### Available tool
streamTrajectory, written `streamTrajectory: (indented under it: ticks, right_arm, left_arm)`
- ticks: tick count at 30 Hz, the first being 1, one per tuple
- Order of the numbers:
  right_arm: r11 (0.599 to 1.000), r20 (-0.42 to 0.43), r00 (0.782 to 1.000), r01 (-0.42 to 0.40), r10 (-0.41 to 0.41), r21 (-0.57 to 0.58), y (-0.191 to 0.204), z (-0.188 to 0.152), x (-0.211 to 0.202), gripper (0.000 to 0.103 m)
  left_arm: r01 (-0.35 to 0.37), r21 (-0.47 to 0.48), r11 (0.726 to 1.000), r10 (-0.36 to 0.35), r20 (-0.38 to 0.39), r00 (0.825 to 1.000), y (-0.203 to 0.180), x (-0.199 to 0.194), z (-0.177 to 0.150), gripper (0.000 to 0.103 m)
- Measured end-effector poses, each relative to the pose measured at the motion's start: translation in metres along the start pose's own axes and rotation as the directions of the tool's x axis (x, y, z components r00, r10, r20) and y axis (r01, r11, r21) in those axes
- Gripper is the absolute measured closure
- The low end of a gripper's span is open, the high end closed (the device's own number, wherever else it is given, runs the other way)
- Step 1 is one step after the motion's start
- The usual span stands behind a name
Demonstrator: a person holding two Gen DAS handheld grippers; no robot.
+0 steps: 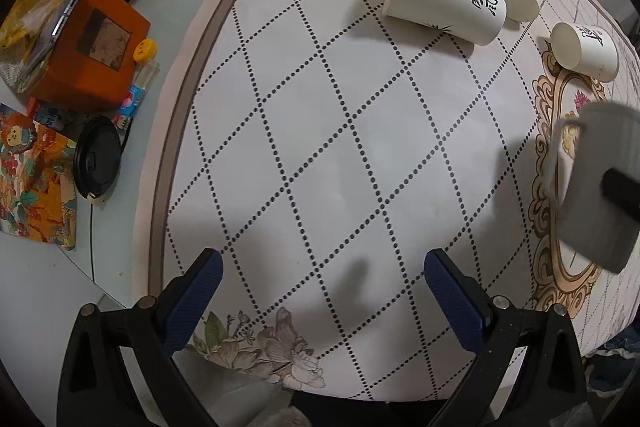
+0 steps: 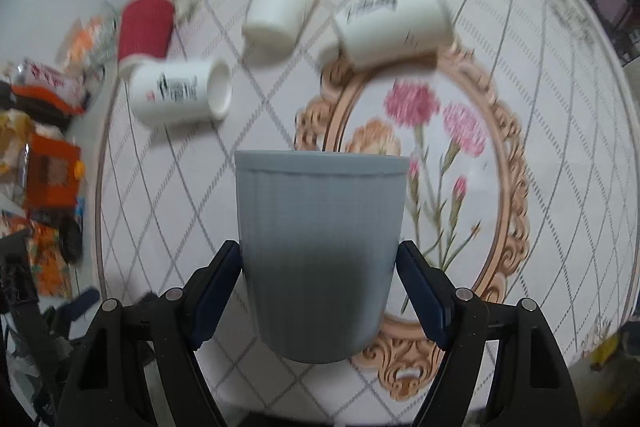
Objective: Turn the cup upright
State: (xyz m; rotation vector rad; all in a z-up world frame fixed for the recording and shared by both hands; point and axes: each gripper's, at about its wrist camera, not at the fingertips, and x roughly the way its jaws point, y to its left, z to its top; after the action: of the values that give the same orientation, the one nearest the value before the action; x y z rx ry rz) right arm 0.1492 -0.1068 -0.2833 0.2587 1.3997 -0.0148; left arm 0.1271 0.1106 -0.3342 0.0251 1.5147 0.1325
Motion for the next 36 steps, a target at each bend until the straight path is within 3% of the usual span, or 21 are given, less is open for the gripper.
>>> streamTrajectory:
  ticks: [5, 10, 18, 22, 31, 36]
  right_arm:
    - [0.999, 0.187, 0.981, 0.038, -0.042, 0.023, -0.004, 0.014, -0.009, 0.022]
    - [0.994, 0.355, 0.928, 0.103, -0.113, 0.047, -0.007, 0.015, -0.001, 0.022]
    - [0.981, 0.462, 0.870, 0.194, -0.173, 0.001, 0.003, -0.011, 0.014, 0.022]
    - [0.977, 0.459, 0.871, 0.210, -0.176, -0.024, 0.006, -0.027, 0.012, 0.022]
    - [0.980, 0.353, 0.921, 0.195, -0.165, -0.050, -0.001, -0.054, 0.017, 0.021]
    - [0.977, 0.353, 0.920, 0.205, -0.171, -0.060, -0.004, -0.069, 0.001, 0.016]
  left_arm:
    - [0.015, -0.011, 1.000, -0.015, -0.014, 1.000, -0.007, 0.008, 0.011, 0.000]
    - [0.022, -0.002, 1.000, -0.022, 0.000, 1.000, -0.014, 0.016, 0.023, 0.000]
    - [-0.001, 0.052, 0.999, -0.001, 0.030, 1.000, -0.024, 0.019, 0.024, 0.000]
    - [-0.001, 0.063, 0.998, -0.001, 0.041, 0.999, -0.027, 0.023, 0.021, 0.000]
    - [-0.015, 0.073, 0.997, 0.009, 0.080, 0.997, -0.024, 0.004, -0.002, 0.000]
    - [-0.024, 0.066, 0.998, 0.017, 0.112, 0.994, -0.020, -0.016, -0.019, 0.000]
